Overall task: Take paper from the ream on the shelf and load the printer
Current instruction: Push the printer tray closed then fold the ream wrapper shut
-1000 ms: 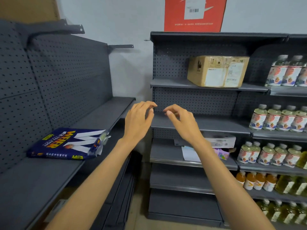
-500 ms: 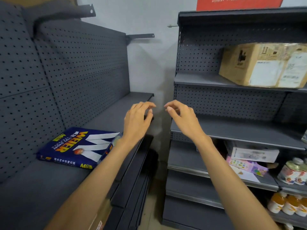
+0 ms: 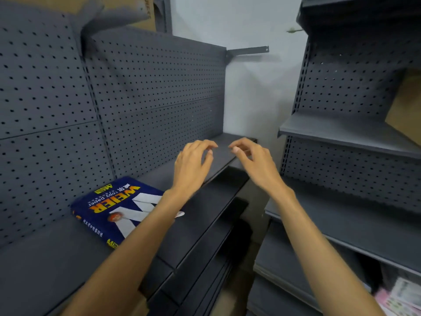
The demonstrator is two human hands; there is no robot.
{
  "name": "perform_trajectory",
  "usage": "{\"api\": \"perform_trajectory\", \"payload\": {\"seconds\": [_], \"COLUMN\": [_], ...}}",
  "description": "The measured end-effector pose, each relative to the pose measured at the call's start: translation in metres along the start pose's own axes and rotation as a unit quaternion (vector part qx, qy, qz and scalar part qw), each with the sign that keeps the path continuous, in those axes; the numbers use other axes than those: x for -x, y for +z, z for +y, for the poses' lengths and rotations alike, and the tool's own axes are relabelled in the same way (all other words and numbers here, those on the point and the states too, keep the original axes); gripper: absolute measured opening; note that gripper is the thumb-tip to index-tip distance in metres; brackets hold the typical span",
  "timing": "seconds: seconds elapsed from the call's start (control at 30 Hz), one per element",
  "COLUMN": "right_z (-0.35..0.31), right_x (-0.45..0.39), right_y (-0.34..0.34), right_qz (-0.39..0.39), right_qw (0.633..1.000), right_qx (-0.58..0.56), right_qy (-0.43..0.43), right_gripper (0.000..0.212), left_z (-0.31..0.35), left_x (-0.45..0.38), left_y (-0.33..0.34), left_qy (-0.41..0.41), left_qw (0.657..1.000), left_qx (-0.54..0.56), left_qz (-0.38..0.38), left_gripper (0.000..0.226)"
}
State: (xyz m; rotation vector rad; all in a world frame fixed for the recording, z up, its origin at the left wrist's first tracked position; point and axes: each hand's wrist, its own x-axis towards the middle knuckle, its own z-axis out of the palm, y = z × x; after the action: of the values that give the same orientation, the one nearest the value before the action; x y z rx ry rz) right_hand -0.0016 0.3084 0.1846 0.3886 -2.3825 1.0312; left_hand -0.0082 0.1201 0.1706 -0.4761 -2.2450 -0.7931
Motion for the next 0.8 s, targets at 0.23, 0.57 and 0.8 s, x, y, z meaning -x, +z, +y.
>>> {"api": "perform_trajectory", "payload": {"seconds": [0.23,0.57,0.8], "right_z": [0.042,0.047,0.011], "right_x": [-0.040,-0.075,-0.108], "right_y": [0.014,0.073,0.127], "right_qz": [-0.048,-0.121,-0.155], "right_qw": [0.997,0.984,0.970], "right_qx": [-0.036,-0.093,-0.126], "right_qy": [-0.045,-0.092,-0.136], "right_gripper": [0.021,0.019,0.019], "left_z": [-0.002,-0.050,-0.087], "left_x": [-0.025,-0.017,-0.018], "left_y": [0.026,0.021,-0.016], "left_qy": [-0.023,-0.095,-0.125], "left_qw": [0.998,0.986,0.973], "left_qx": [-0.043,-0.131,-0.180], "left_qz": [0.035,0.046,0.065], "left_gripper": [0.023,0.022,0.022]}}
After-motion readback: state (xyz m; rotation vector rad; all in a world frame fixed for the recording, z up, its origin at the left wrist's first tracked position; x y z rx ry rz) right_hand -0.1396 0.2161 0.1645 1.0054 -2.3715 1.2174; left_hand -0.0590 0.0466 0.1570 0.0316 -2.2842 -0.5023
